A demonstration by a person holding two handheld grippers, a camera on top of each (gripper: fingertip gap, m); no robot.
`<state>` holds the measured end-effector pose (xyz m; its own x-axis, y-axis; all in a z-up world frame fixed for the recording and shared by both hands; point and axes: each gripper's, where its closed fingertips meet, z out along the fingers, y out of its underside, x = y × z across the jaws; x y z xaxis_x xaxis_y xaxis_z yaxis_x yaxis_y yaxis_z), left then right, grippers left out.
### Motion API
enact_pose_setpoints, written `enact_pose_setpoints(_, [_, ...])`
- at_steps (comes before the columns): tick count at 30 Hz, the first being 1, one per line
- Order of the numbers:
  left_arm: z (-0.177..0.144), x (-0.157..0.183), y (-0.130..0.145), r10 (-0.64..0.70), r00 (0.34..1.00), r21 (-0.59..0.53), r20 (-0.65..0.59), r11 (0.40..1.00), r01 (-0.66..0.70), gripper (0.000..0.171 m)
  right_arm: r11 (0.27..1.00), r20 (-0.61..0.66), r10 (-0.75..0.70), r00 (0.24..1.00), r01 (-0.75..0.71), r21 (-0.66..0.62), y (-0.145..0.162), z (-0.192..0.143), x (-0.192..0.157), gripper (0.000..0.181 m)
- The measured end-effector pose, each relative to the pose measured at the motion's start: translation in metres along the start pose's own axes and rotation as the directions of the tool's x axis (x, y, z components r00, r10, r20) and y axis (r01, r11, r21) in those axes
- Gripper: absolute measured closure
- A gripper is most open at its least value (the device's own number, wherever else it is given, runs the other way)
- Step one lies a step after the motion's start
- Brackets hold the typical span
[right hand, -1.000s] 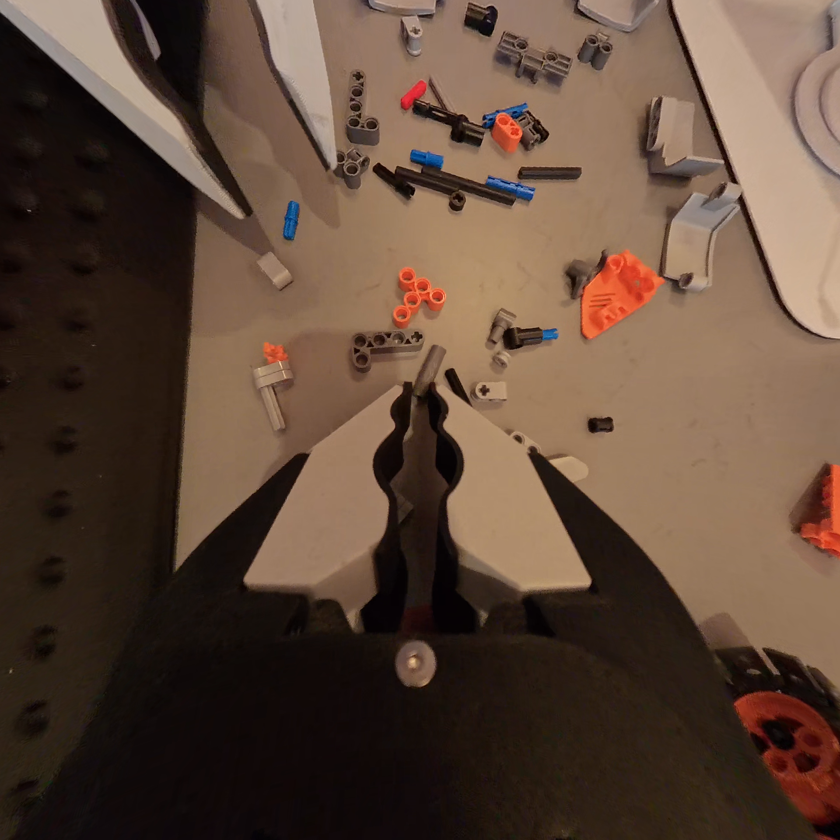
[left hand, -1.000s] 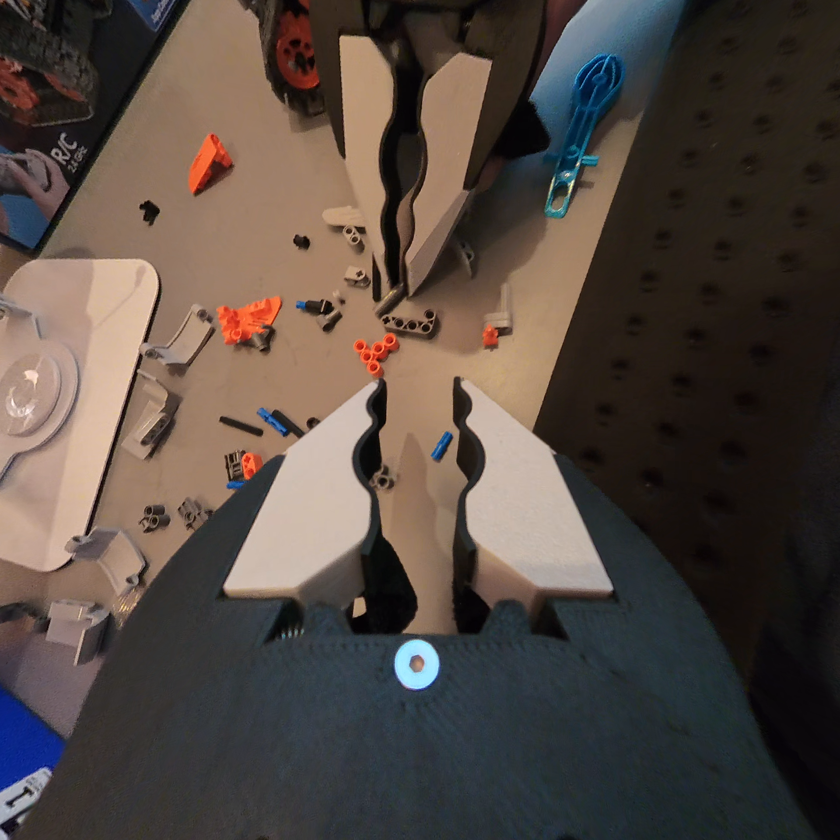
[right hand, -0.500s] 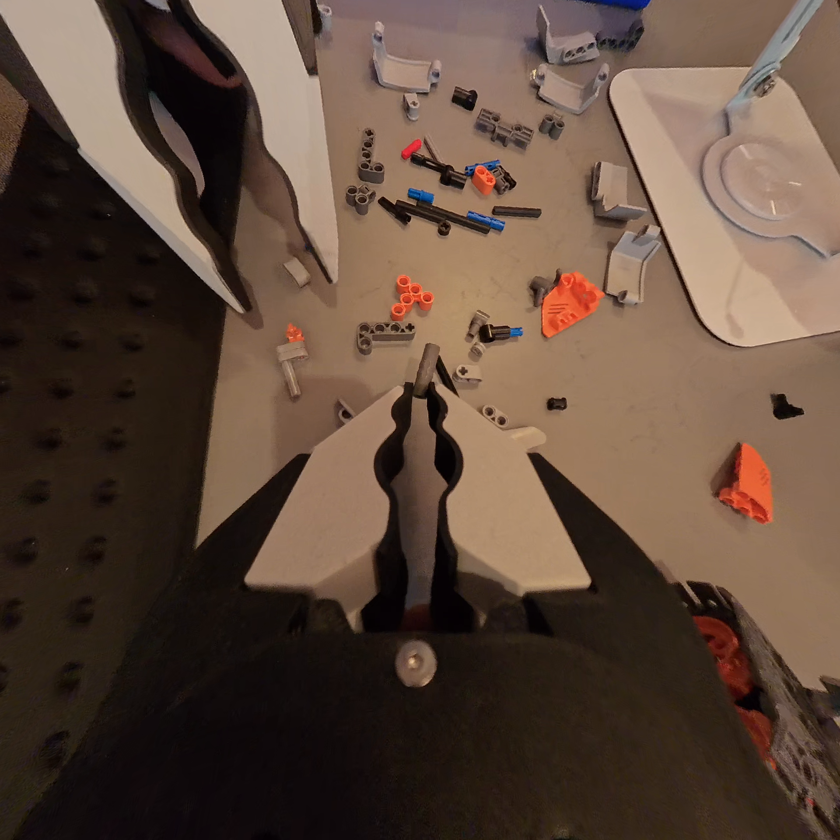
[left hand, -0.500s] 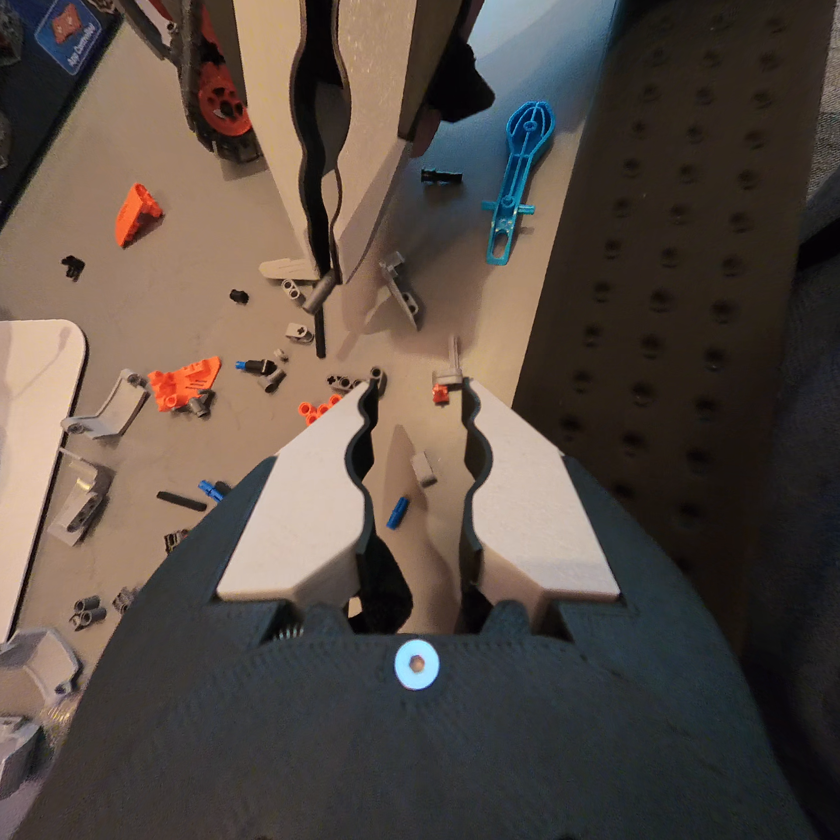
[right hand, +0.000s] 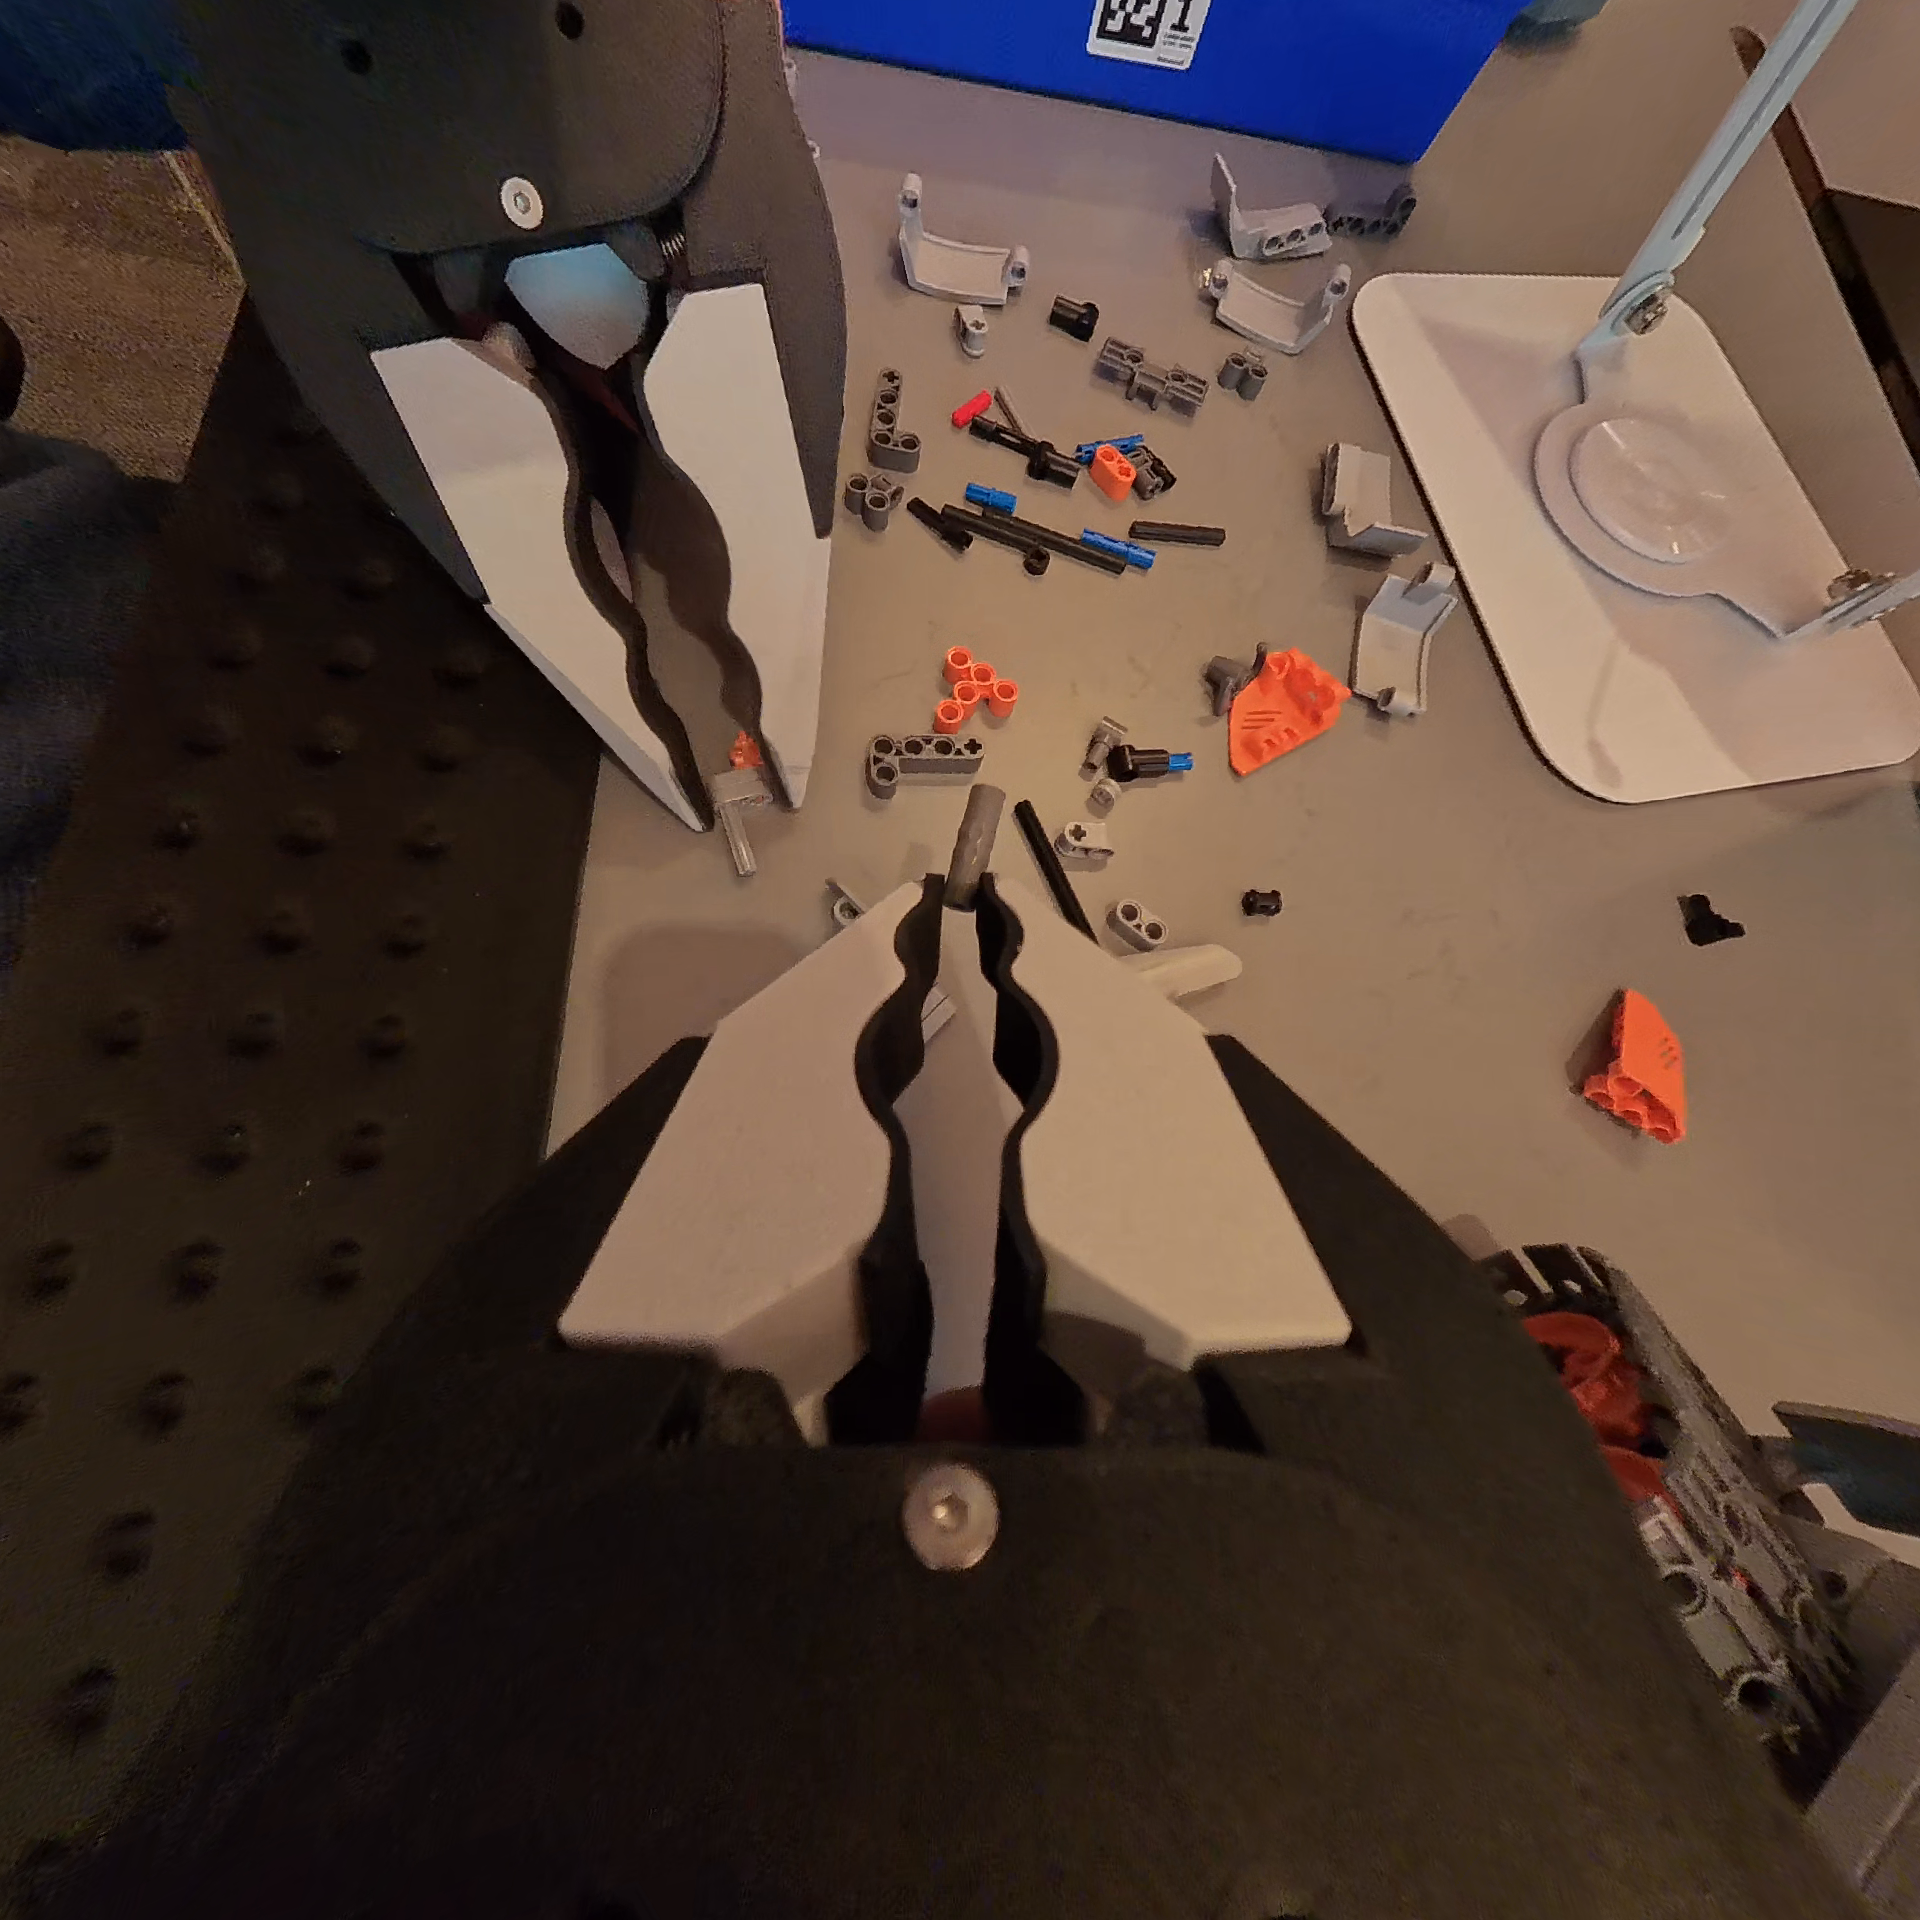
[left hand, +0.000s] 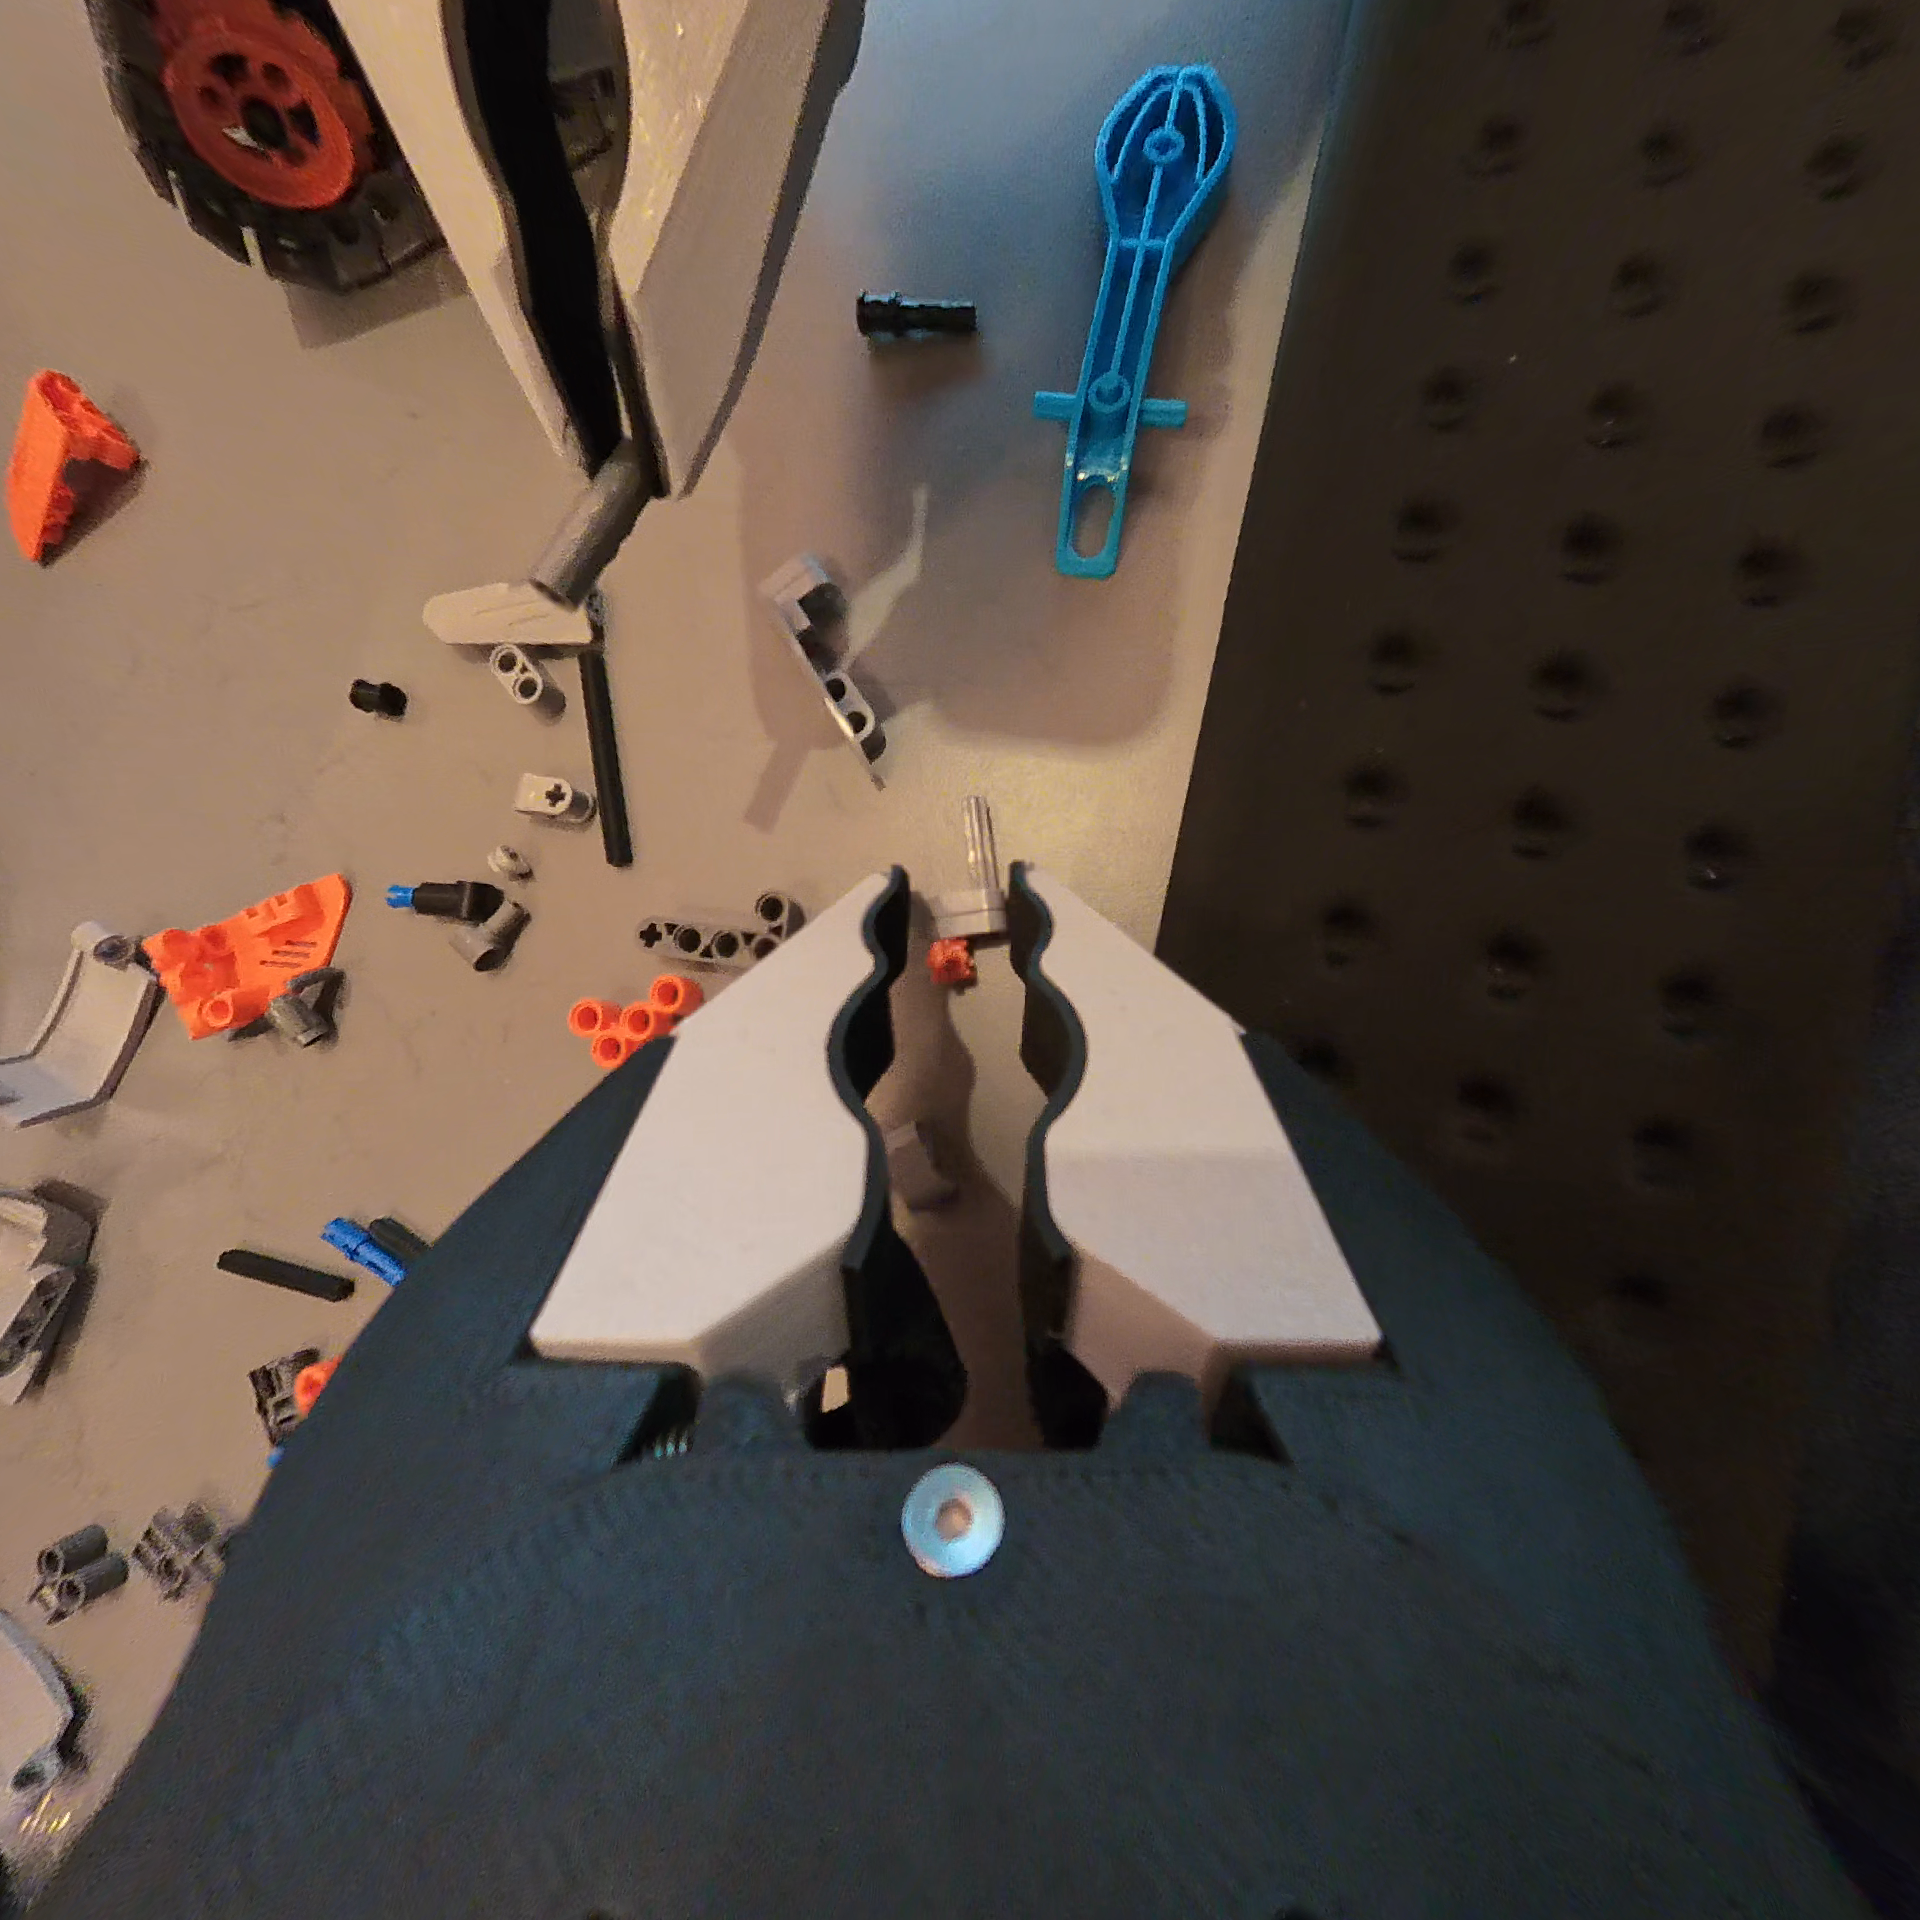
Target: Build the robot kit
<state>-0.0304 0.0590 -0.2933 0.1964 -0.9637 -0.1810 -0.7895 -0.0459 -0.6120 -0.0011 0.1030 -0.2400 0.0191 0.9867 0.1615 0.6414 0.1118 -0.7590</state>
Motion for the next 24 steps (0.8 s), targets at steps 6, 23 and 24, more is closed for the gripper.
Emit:
enact_pose_setpoints(6, [0.001, -0.006, 0.002, -0.004, 1.000, -0.004, 0.018, 1.000, 0.004, 0.159, 1.000, -0.001, -0.002, 1.000, 0.002, -0.001, 0.003, -0.002, 0.002, 0.177])
enact_pose_setpoints(23, [-0.017, -0.021, 0.007, -0.001, 0.999, -0.003, 0.052, 1.000, 0.001, 0.142, 1.000, -0.012, -0.024, 1.000, 0.024, 0.003, 0.002, -0.007, 0.005, 0.177])
enact_pose_setpoints(24, [-0.018, -0.020, 0.007, 0.006, 0.999, -0.002, 0.049, 1.000, -0.006, 0.142, 1.000, -0.013, -0.027, 1.000, 0.027, 0.002, 0.002, -0.007, 0.005, 0.177])
